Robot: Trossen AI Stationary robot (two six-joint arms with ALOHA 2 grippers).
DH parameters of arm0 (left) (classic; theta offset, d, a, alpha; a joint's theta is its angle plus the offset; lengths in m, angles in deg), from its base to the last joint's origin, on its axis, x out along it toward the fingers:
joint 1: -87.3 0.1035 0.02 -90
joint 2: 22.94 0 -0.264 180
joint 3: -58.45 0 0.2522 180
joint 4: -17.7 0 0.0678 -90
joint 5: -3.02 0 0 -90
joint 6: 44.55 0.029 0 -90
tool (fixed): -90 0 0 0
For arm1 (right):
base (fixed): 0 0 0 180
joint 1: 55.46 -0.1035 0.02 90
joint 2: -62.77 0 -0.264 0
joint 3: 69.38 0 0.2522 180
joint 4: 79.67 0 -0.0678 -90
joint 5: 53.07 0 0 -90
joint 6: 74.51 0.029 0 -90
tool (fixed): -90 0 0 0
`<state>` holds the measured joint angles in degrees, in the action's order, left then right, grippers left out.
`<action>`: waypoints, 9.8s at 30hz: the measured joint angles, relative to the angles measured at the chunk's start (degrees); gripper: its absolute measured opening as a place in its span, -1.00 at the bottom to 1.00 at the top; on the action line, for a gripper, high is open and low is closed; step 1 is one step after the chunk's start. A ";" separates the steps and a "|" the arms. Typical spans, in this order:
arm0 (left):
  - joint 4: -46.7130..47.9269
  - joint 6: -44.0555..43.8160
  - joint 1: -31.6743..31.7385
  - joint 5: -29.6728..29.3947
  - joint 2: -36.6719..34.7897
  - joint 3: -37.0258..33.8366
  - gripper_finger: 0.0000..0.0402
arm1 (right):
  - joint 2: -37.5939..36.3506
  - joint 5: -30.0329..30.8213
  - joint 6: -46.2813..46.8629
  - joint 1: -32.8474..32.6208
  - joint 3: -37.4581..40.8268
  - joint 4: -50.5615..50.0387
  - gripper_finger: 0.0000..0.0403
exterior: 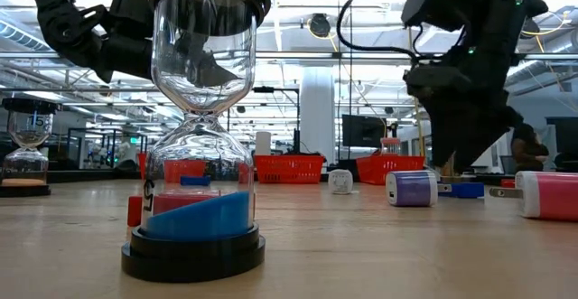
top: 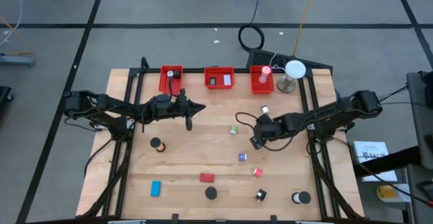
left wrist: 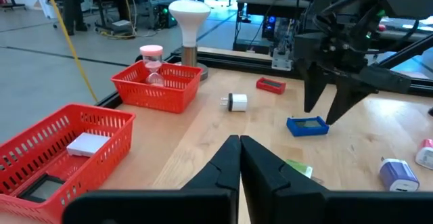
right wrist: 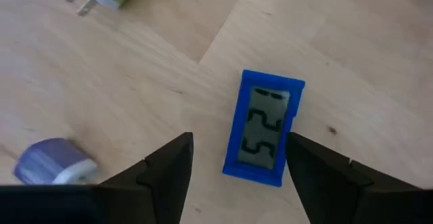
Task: Pick & Place Office items
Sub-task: Put the blue digital clock into the middle red bin, then put the green charger adapter into the left red bin
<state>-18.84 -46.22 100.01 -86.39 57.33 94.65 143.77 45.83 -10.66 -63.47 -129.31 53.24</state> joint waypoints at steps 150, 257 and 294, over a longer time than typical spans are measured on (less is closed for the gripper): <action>-8.08 -6.93 3.60 -4.72 -0.04 -7.80 -0.87 | -4.25 -5.97 -51.29 25.94 18.01 69.70 -0.96; 73.06 -54.22 -18.50 -30.58 44.73 67.65 0.25 | -10.98 -5.99 -51.51 25.55 28.26 81.24 -0.96; 89.32 -45.32 -17.32 -22.15 39.56 67.92 -0.98 | -10.96 -6.01 -51.50 25.53 28.33 81.19 -0.98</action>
<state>70.48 -91.54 82.69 -108.54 96.90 162.57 132.81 39.82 -62.16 -37.94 -100.98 134.43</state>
